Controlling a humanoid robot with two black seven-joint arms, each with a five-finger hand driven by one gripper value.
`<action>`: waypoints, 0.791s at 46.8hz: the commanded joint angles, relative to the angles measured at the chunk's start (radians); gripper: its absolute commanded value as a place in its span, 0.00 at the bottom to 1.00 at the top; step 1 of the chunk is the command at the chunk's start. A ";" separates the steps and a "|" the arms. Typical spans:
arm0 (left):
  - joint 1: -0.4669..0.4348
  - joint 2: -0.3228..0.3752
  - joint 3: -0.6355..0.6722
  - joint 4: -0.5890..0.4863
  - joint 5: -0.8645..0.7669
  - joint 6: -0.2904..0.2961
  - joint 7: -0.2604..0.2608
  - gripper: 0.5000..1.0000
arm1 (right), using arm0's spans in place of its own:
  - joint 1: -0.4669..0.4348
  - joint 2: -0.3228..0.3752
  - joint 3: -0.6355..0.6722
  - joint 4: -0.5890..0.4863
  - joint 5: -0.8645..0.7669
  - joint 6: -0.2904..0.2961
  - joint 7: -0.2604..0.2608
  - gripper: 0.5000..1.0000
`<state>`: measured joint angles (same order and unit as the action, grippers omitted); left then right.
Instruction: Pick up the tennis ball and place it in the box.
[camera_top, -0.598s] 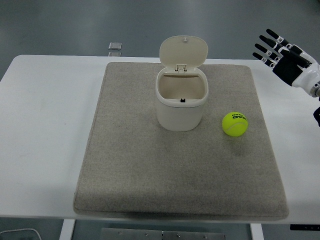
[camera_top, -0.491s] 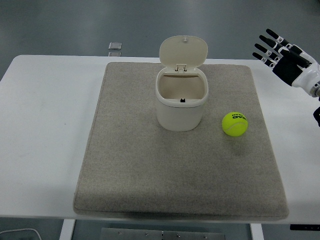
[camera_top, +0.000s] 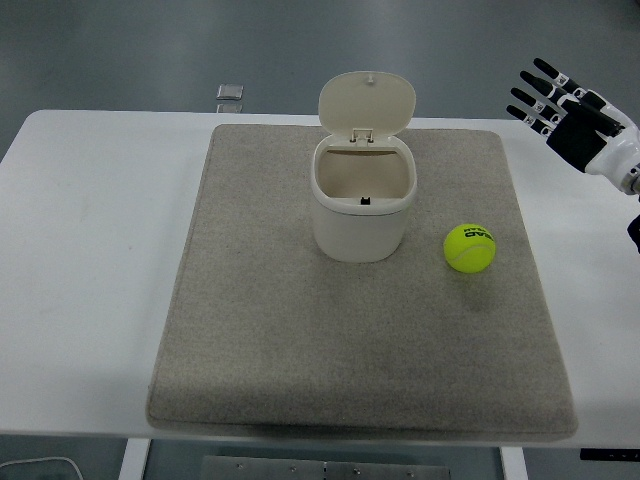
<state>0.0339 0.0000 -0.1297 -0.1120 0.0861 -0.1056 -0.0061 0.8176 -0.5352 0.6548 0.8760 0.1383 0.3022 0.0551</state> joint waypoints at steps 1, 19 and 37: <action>0.000 0.000 -0.002 0.000 0.001 0.000 0.000 0.98 | -0.003 0.003 0.005 -0.002 0.000 0.001 0.005 0.85; 0.001 0.000 -0.002 0.000 0.000 0.000 0.000 0.98 | -0.006 -0.006 0.005 -0.009 -0.006 0.015 0.008 0.85; 0.000 0.000 -0.002 0.000 0.000 0.000 0.000 0.98 | 0.003 -0.026 -0.003 -0.003 -0.198 0.025 0.008 0.85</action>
<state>0.0337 0.0000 -0.1319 -0.1119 0.0864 -0.1058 -0.0062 0.8194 -0.5600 0.6502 0.8722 -0.0143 0.3268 0.0623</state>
